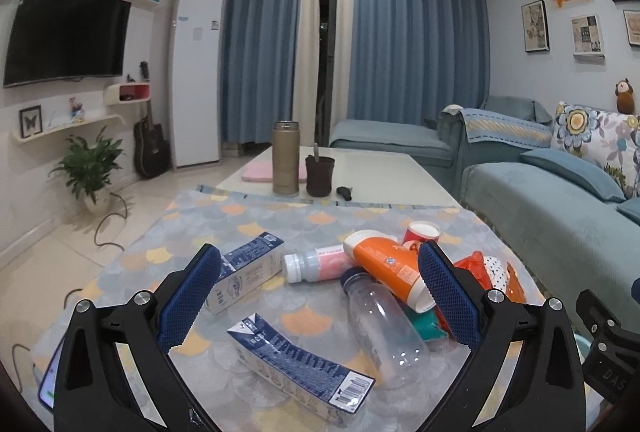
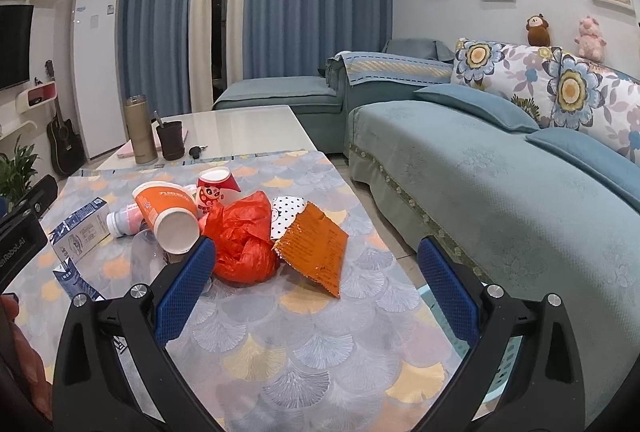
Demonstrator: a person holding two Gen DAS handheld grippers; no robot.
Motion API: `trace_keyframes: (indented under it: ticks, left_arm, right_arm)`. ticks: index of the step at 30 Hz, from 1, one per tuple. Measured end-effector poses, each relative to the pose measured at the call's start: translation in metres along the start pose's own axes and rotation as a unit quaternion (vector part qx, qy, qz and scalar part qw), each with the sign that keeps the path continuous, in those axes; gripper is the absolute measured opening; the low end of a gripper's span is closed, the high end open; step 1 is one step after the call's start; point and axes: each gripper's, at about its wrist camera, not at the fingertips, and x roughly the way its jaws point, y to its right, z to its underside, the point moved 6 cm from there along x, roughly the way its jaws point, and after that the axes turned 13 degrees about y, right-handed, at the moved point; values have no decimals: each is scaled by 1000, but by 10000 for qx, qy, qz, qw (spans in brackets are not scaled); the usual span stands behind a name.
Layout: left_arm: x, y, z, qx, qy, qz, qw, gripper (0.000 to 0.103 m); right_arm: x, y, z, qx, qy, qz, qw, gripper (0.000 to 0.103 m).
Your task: Collect trash
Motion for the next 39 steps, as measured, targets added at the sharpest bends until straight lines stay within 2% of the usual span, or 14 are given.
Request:
trace_keyframes:
  ticks: [5,11,21,23,27,30,32,33,35,37,39]
  left_arm:
    - [-2,1,0,62,41,21,10000,96]
    - [-12,0,-8,211,312,-90,9993,96]
    - [-13,4,-13,243,289,-104,9992,96]
    - [-9,-1,-14,192,192,-88,9996,96]
    - [2,-38,-21,66,72,-415,9991,96]
    - [10,-69,-19,-173,-92,-510,9985,96]
    - [14,-80,-19,-119,-159,-555,9983,96]
    - [16,-85,-18,-80,-174,-578,9981,96]
    - [22,-93,-15,-48,-294,-558,9980,96]
    - [32,-103,-12,-80,-440,-530,9976,96]
    - [46,-113,-6,-157,-701,-381,9967,96]
  right_arm:
    - [1,0,0,-8,-8,24,10000,96]
    - [1,-8,2,-163,-22,-37,9999,96]
    - [5,-2,4,-24,-105,-60,9999,96]
    - [7,-1,5,34,-162,-105,9998,92]
    - [7,3,4,81,-181,-96,9998,88]
    - [7,3,4,48,-170,-97,9998,77]
    - [9,2,5,18,-247,-109,9996,62]
    - [11,1,6,15,-286,-129,9995,59]
    - [14,0,8,23,-370,-199,9991,41]
    - [18,-1,10,59,-487,-235,9985,34]
    - [24,-2,11,101,-584,-270,9979,33]
